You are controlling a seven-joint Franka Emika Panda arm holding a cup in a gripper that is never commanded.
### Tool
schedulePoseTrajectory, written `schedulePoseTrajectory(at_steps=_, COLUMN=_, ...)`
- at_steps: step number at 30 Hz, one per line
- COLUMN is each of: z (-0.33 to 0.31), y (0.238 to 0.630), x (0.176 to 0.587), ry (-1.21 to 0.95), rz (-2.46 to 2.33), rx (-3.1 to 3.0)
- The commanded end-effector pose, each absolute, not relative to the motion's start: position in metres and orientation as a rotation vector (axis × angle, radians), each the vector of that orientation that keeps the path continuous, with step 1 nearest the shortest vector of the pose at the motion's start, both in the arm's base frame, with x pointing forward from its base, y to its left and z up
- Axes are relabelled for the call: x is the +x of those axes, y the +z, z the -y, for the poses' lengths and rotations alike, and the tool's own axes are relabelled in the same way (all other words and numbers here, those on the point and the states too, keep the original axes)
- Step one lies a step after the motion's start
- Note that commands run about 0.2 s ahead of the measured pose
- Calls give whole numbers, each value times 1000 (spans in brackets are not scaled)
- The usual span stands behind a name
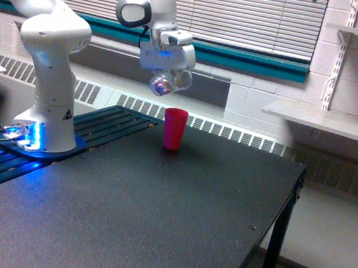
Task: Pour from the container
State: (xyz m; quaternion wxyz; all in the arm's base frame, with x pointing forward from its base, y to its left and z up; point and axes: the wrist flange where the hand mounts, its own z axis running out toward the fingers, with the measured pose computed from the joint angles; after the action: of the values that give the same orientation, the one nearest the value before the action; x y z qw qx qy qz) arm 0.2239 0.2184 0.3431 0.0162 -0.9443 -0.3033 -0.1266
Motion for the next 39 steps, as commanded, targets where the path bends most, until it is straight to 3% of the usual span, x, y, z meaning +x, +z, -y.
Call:
schedulePoseTrajectory(at_steps=1, z=-205, y=323, x=224, ry=-337, rz=1020, rx=-2958)
schedulePoseTrajectory(at_steps=39, z=-201, y=297, x=227, ry=-306, rz=1166, rx=-3001)
